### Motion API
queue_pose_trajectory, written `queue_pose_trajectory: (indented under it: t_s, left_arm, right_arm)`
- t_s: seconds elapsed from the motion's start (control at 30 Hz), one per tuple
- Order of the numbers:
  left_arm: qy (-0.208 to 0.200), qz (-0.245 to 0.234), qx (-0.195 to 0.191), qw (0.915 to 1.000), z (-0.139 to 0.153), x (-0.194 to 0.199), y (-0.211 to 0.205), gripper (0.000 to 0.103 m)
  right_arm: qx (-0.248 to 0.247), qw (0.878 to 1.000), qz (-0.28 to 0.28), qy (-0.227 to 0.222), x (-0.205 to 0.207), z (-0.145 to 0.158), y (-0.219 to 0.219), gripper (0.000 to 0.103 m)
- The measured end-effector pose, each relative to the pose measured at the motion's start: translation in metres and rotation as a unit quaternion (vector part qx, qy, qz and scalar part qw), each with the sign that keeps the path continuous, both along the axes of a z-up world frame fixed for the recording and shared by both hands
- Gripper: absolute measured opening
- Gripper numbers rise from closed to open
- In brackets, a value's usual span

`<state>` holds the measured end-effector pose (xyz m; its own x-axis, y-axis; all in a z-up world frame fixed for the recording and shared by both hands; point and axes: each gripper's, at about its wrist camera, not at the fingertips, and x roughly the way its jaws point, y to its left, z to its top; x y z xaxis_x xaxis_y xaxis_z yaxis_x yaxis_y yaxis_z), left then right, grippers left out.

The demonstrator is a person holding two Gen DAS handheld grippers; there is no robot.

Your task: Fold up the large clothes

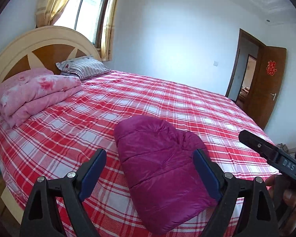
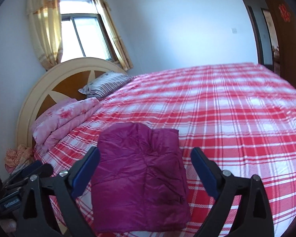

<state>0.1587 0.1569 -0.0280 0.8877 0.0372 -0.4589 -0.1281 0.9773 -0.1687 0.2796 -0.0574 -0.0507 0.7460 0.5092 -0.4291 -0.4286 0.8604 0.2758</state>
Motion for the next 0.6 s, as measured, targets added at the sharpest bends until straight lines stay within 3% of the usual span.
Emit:
queue_pose_trajectory:
  t_s: [0.27, 0.6]
  left_arm:
    - [-0.011, 0.0, 0.003, 0.9999, 0.008, -0.008, 0.0, 0.09]
    - [-0.021, 0.001, 0.012, 0.9997, 0.013, -0.012, -0.005, 0.09]
  right_arm:
    - [-0.014, 0.999, 0.009, -0.039, -0.03, 0.017, 0.004, 0.1]
    - [-0.009, 0.999, 0.012, -0.049, -0.043, 0.02, -0.001, 0.1]
